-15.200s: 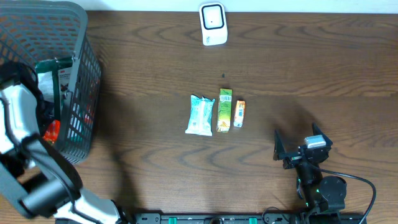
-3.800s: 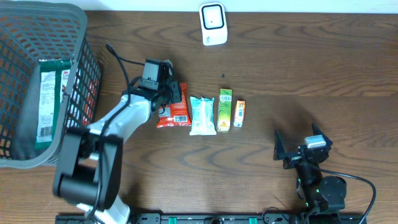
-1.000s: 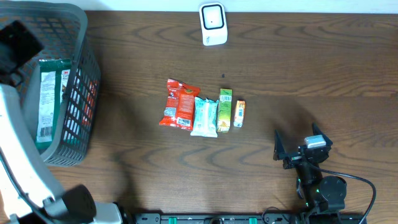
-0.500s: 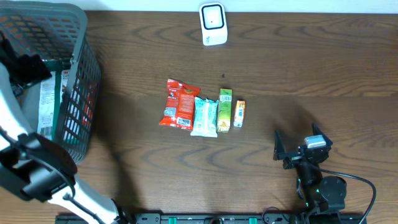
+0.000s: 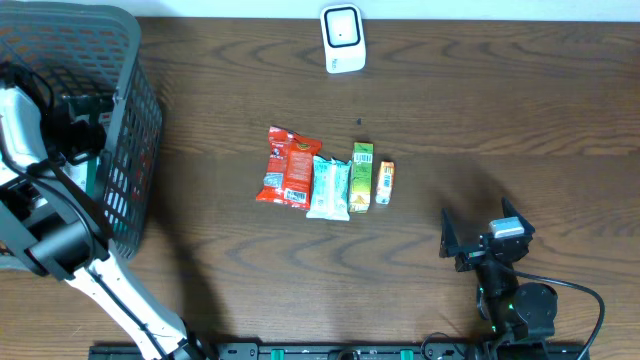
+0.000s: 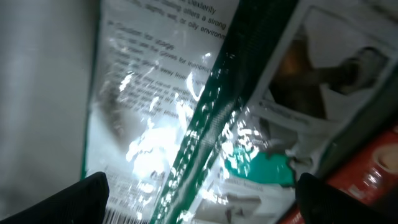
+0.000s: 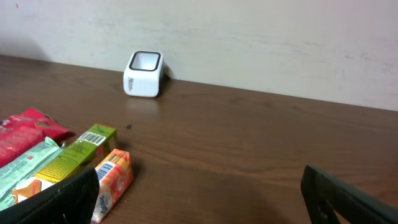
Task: Scan the item barcode
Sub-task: 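Move the left gripper back into the basket for another item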
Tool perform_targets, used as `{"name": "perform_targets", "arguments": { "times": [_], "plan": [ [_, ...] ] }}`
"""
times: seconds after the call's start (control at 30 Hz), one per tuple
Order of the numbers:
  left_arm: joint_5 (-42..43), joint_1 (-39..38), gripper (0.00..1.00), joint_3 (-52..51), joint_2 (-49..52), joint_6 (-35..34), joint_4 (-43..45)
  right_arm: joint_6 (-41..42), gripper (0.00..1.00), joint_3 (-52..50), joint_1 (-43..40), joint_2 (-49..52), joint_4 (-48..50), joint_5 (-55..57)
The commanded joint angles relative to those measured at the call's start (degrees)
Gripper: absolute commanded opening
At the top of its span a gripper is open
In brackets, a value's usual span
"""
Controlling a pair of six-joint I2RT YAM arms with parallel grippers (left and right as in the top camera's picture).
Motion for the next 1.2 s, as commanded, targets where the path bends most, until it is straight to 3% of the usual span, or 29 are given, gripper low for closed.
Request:
{"name": "perform_targets", "arguments": {
  "times": [0.0, 0.4, 0.47, 0.6, 0.77, 0.83, 0.9, 1.03, 1.17],
  "plan": [
    [1.6, 0.1, 0.96, -0.7, 2.7, 1.0, 0.9, 0.7, 0.99, -0.1, -0.2, -0.2, -0.2, 0.3],
    [3.8, 0.3, 0.96, -1.1, 4.0, -0.4, 2.8, 0.7, 0.99, -0.1, -0.2, -0.2, -0.2, 0.3],
    [4.3, 0.2, 0.92, -1.3, 4.0, -0.4, 2.7, 0.7, 0.99, -0.1, -0.2, -0.2, -0.2, 0.3],
    [7.2, 0.2, 0.72, -2.6, 4.0, -0.3, 3.3, 0.7, 0.99, -0.1, -0.2, -0.2, -0.2, 0.3],
    [8.1, 0.1, 0.58, -5.0, 4.0, -0.4, 4.9, 0.7, 0.99, -0.1, -0.2, -0.2, -0.2, 0.3],
    [8.2, 0.2, 0.35, -5.1, 4.0, -0.4, 4.9, 0.7, 0.99, -0.1, -0.2, -0.2, -0.2, 0.3],
    [8.3, 0.2, 0.25, -5.0, 3.5, -0.3, 5.0, 0.7, 0.99, -0.1, -0.2, -0.2, -0.2, 0.3],
    [8.3, 0.2, 0.14, -3.3, 2.1, -0.5, 4.2, 0.7, 0.99, -0.1, -0.2, -0.2, -0.2, 0.3],
    [8.3, 0.2, 0.09, -2.7, -1.3, -2.4, 4.8, 0.7, 0.99, -0.1, -0.2, -0.2, -0.2, 0.3]
  ]
}}
